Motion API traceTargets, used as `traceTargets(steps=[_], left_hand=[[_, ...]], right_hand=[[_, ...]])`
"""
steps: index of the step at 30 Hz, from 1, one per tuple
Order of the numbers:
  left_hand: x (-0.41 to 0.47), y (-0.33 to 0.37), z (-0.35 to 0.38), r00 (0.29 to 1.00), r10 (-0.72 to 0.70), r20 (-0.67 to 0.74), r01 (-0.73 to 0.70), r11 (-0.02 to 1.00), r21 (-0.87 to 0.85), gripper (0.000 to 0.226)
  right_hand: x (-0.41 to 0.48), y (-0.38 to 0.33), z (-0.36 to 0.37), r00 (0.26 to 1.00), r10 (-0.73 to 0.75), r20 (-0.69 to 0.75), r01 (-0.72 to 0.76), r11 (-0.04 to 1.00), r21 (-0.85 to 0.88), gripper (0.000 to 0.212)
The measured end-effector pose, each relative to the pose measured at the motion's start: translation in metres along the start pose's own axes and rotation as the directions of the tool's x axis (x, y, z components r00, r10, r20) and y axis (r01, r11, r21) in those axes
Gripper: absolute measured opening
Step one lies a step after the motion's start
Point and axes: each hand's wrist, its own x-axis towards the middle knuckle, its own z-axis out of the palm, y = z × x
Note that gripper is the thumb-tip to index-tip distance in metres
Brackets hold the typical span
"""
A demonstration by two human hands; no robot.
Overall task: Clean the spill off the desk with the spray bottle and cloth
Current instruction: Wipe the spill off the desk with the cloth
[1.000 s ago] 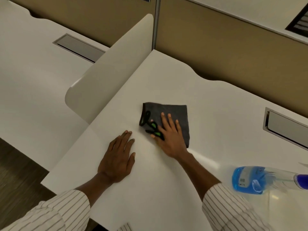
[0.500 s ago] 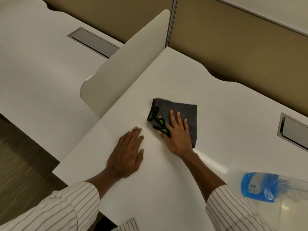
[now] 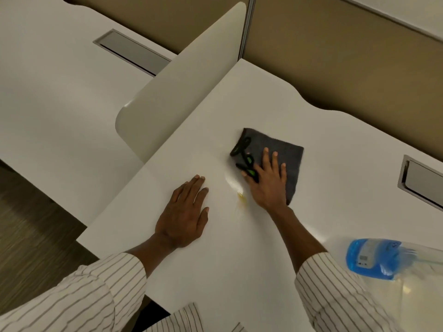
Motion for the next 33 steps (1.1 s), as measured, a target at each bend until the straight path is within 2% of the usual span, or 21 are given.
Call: traceTargets(steps=[3, 5, 9, 15, 21, 24, 27, 33], left_hand=[[0.0, -0.001, 0.001, 1.0, 0.006, -0.002, -0.006, 1.0, -0.011, 0.052], [0.0, -0.002, 0.0, 1.0, -0.005, 0.004, 0.005, 1.0, -0.021, 0.053], [0.0, -0.002, 0.0, 1.0, -0.009, 0.004, 0.009, 1.0, -0.03, 0.053], [0.0, -0.002, -0.001, 1.0, -0.007, 0.007, 0.007, 0.999, -0.036, 0.053], [0.001, -0.002, -0.001, 1.0, -0.002, 0.011, 0.002, 0.999, -0.033, 0.054], [0.0, -0.003, -0.001, 0.999, -0.017, 0.026, 0.018, 0.999, -0.028, 0.055], [-0.001, -0.001, -0.001, 1.0, -0.008, 0.02, 0.009, 1.0, -0.012, 0.054], [0.0, -0.001, -0.002, 1.0, -0.009, 0.025, 0.009, 1.0, -0.001, 0.053]], right_hand=[[-0.044, -0.009, 0.004, 0.986, -0.163, 0.035, 0.163, 0.987, 0.002, 0.063], [-0.079, -0.008, 0.005, 0.975, -0.213, 0.064, 0.214, 0.977, -0.017, 0.064], [-0.112, 0.02, 0.003, 0.982, -0.177, 0.068, 0.181, 0.982, -0.057, 0.07], [-0.076, 0.014, 0.006, 1.0, -0.004, 0.005, 0.004, 0.999, -0.051, 0.064], [-0.128, -0.005, 0.006, 0.977, -0.181, 0.113, 0.191, 0.978, -0.085, 0.071], [-0.164, 0.006, 0.001, 0.971, -0.196, 0.139, 0.207, 0.975, -0.074, 0.074], [-0.161, 0.033, -0.003, 0.984, -0.147, 0.1, 0.157, 0.982, -0.102, 0.068], [-0.065, 0.056, -0.006, 0.992, 0.125, 0.011, -0.124, 0.99, -0.063, 0.068]])
